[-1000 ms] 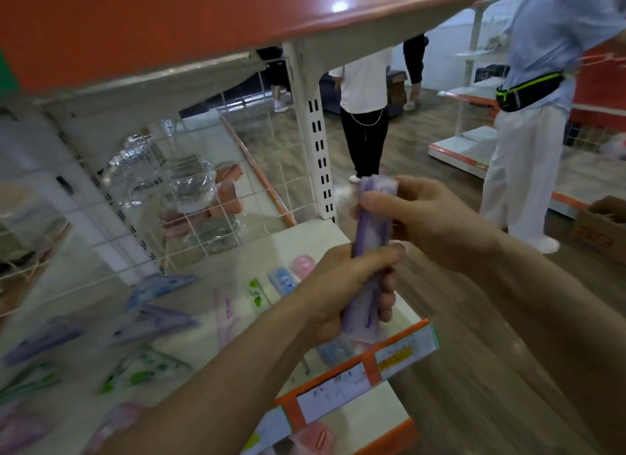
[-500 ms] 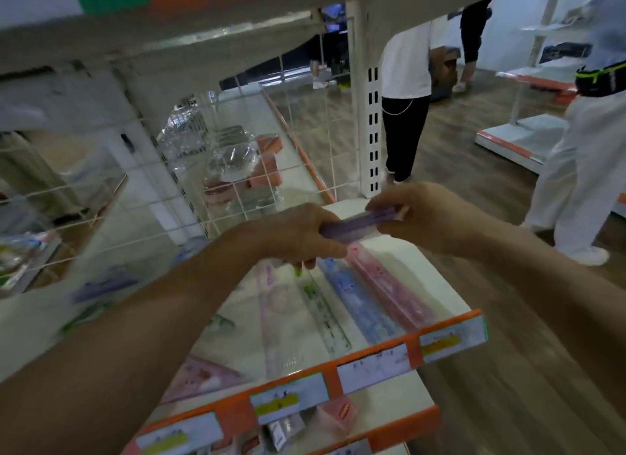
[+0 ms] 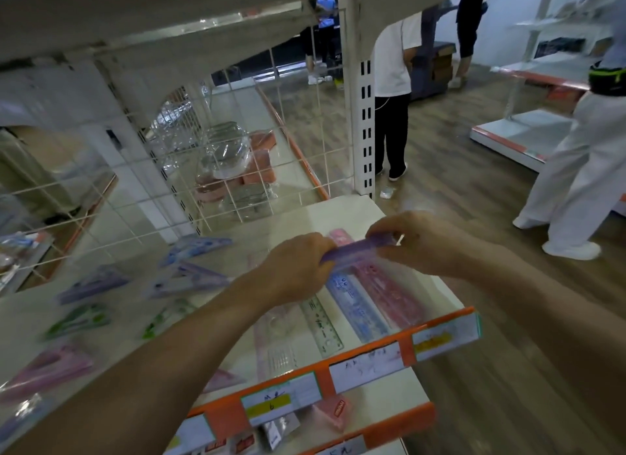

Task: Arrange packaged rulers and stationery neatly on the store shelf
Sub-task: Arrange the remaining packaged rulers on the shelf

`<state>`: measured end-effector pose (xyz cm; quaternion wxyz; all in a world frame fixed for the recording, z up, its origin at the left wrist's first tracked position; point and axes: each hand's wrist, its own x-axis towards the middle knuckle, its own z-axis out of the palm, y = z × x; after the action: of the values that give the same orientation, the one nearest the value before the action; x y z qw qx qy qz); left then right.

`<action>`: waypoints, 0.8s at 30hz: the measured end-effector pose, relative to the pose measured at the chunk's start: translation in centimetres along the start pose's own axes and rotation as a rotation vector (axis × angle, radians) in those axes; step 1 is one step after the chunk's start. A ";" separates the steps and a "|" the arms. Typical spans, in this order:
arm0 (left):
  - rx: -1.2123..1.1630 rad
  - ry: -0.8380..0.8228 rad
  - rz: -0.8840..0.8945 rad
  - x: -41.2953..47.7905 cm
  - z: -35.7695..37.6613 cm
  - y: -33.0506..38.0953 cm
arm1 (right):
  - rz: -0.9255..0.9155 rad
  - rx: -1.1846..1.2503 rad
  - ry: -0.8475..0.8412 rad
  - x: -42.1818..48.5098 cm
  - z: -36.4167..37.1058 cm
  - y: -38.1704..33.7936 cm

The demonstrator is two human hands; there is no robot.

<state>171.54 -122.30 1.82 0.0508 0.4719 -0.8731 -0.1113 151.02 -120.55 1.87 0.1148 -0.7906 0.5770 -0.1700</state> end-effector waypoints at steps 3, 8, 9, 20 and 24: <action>-0.338 0.185 -0.003 0.0 -2.4 1.6 | 0.035 0.603 0.232 0.1 -3.9 -0.8; -0.932 0.301 -0.006 2.7 -3.0 6.2 | -0.013 0.849 0.322 0.6 -8.7 -2.4; -0.938 0.297 -0.025 3.2 -2.2 6.4 | -0.013 0.762 0.312 0.5 -8.7 -2.4; -0.911 0.270 -0.037 3.7 1.1 7.0 | 0.080 0.357 0.219 -0.6 -5.1 -1.0; -0.828 0.279 -0.004 3.9 1.3 6.9 | -0.014 0.054 0.452 -0.9 -4.9 -1.9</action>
<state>163.55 -121.73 2.16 0.3529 0.4239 -0.7389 -0.3871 150.44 -119.00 7.00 0.0024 -0.7331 0.5777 -0.3589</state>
